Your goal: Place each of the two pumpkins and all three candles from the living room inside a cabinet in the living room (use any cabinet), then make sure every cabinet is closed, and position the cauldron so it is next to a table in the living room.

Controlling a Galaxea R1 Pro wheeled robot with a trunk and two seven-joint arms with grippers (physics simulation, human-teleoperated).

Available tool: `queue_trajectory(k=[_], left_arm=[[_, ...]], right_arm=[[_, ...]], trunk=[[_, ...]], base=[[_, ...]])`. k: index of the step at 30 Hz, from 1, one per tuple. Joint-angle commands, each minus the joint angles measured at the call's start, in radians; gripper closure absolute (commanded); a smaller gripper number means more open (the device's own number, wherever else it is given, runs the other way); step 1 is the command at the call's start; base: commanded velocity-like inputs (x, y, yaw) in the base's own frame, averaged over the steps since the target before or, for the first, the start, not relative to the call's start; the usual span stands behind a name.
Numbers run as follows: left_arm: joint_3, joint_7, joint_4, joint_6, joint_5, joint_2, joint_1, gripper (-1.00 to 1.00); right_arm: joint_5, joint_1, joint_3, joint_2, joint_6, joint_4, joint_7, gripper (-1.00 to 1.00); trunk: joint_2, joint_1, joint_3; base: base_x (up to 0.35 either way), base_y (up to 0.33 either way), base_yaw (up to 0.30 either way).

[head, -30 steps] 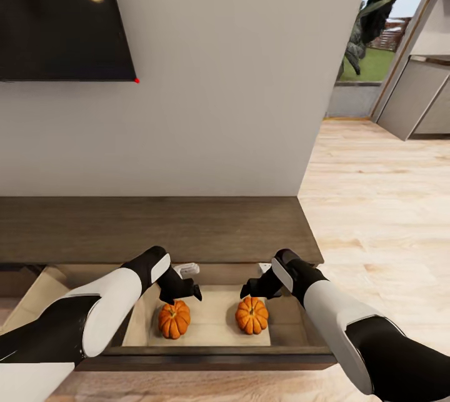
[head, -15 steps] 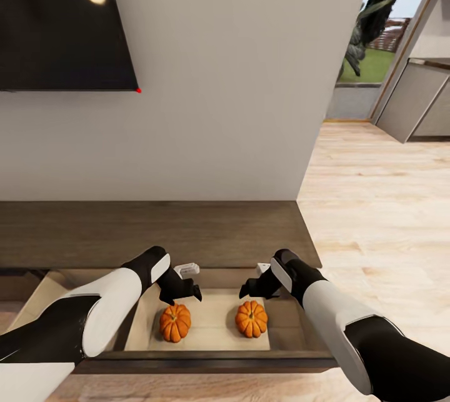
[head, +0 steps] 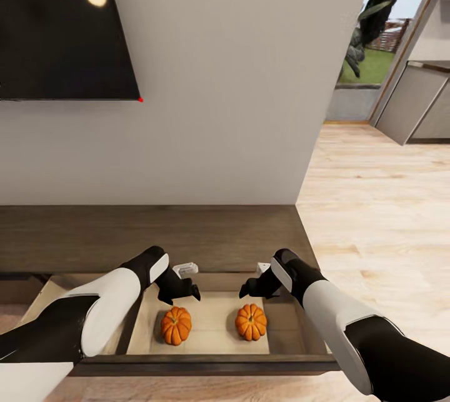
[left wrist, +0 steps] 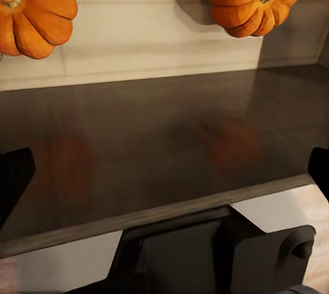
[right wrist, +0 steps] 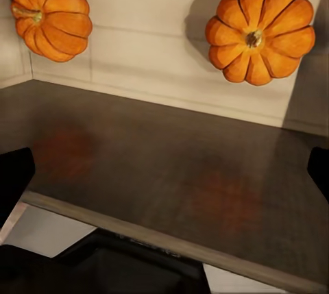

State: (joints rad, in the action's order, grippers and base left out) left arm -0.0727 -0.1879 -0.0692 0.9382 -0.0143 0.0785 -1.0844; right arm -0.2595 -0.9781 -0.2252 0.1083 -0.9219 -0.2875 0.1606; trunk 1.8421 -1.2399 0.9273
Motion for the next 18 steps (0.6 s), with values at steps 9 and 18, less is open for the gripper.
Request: queue_trajectory(k=[9, 18], left_arm=[[-0.007, 0.005, -0.002, -0.012, -0.001, -0.005, 0.0, -1.0], [-0.007, 0.005, -0.001, -0.044, -0.001, -0.006, 0.0, -1.0]], right_arm=[[-0.007, -0.001, -0.008, -0.001, -0.003, -0.001, 0.0, -1.0], [-0.007, -0.001, -0.008, -0.001, -0.003, -0.003, 0.0, -1.0]], trunk=[[-0.063, 0.035, -0.028], [-0.126, 0.069, -0.056]], base=[[0.0, 0.0, 0.0], [0.0, 0.0, 0.0]])
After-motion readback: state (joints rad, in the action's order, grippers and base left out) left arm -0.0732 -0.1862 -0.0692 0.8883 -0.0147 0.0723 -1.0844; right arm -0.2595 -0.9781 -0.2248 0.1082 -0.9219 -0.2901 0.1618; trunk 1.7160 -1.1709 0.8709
